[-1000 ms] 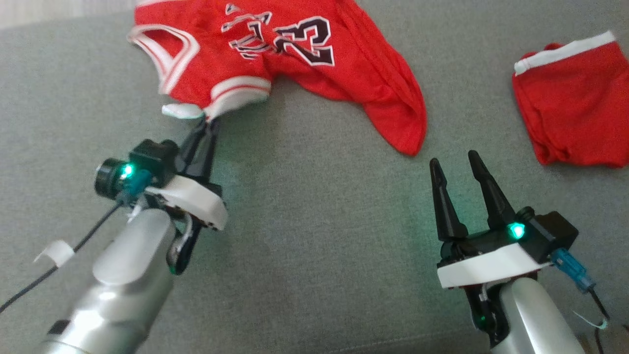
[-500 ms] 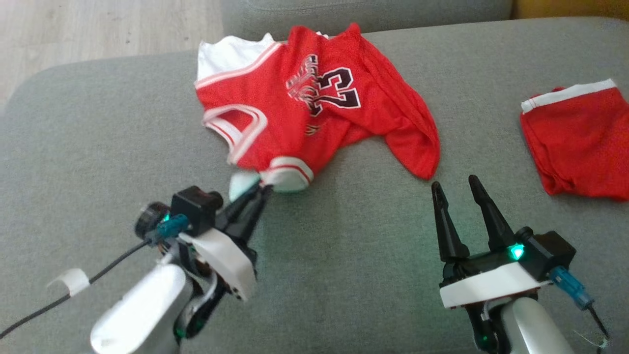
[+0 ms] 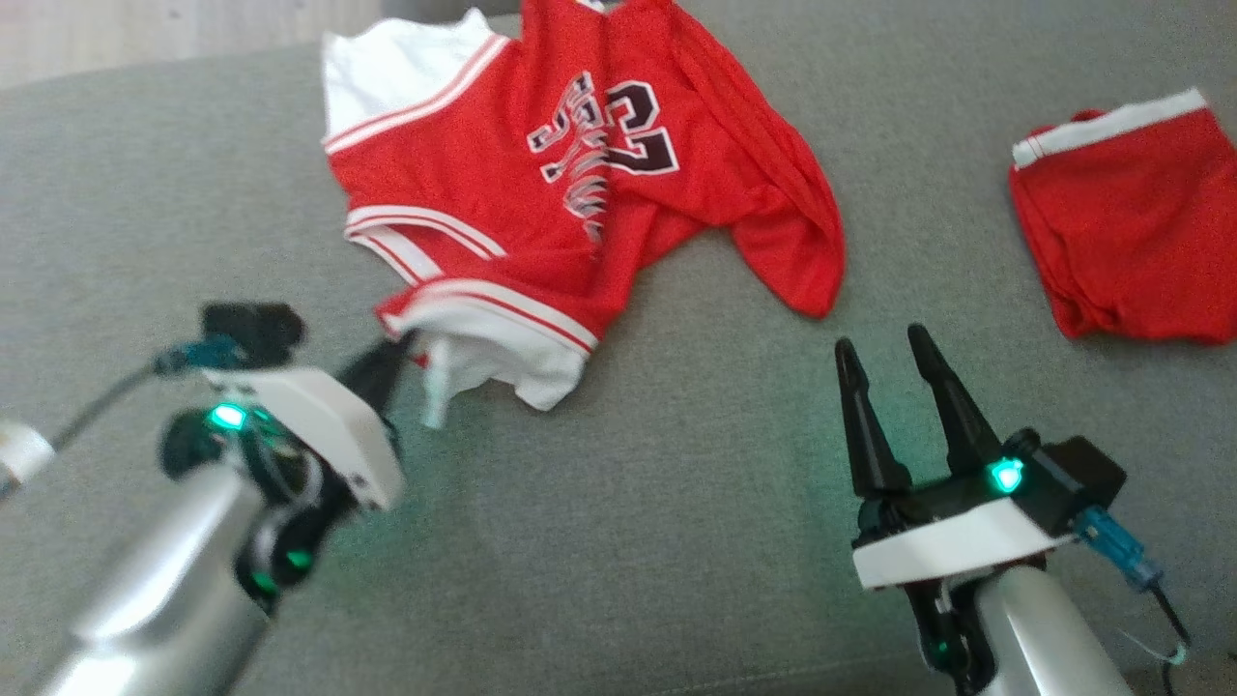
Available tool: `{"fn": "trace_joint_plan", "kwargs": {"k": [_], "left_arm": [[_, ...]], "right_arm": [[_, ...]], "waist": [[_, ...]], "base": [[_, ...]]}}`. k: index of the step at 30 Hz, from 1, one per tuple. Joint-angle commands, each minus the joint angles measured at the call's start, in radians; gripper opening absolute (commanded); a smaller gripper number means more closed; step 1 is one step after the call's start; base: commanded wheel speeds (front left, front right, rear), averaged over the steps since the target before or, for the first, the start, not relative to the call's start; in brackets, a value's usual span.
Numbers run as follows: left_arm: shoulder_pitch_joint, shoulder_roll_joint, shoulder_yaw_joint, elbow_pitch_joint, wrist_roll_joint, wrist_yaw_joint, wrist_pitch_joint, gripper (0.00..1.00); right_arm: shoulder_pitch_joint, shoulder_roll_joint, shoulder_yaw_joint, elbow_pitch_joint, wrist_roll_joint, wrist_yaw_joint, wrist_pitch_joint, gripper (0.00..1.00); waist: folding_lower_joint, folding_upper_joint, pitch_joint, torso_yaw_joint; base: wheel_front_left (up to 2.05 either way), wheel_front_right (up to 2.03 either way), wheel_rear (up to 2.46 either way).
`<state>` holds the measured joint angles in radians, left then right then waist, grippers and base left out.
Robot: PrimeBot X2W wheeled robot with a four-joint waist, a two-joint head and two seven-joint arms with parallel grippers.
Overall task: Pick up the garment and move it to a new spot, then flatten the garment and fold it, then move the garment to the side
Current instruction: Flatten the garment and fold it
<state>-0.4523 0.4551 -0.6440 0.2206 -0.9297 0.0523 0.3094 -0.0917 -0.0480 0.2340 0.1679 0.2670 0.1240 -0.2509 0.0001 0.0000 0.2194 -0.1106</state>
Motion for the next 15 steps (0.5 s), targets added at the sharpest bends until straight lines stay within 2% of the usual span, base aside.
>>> {"fn": "trace_joint_plan", "kwargs": {"k": [1,7,8,9,10,15], "left_arm": [[-0.087,0.043,0.059,0.000,0.001,0.000,0.003,0.00],[-0.179,0.063,0.068,0.215,0.015,-0.029,0.016,0.00],[-0.191,0.061,0.065,0.244,0.020,-0.037,0.013,0.16],[-0.203,0.059,0.061,0.269,0.028,-0.043,0.005,0.61],[-0.214,0.057,0.057,0.293,0.039,-0.048,-0.006,1.00],[-0.256,0.041,0.031,0.361,0.111,-0.066,-0.117,1.00]], "right_arm": [[-0.042,-0.002,0.028,-0.037,0.008,0.007,-0.011,1.00],[-0.054,-0.002,0.042,-0.041,0.012,0.007,-0.011,1.00],[-0.055,-0.002,0.042,-0.042,0.012,0.007,-0.011,1.00],[-0.055,-0.002,0.042,-0.043,0.012,0.007,-0.011,1.00],[-0.055,-0.002,0.042,-0.044,0.011,0.007,-0.011,1.00],[-0.054,-0.002,0.033,-0.046,0.006,0.007,-0.011,1.00]], "waist": [[-0.0001,0.0000,0.031,-0.028],[-0.0001,0.0000,0.065,-0.067],[-0.0001,0.0000,0.068,-0.070],[-0.0001,0.0000,0.071,-0.073],[-0.0001,0.0000,0.073,-0.075],[-0.0001,0.0000,0.075,-0.065]], "base": [[0.00,0.00,0.00],[0.00,0.00,0.00],[0.00,0.00,0.00],[0.00,0.00,0.00],[0.00,0.00,0.00],[0.00,0.00,0.00]]}}
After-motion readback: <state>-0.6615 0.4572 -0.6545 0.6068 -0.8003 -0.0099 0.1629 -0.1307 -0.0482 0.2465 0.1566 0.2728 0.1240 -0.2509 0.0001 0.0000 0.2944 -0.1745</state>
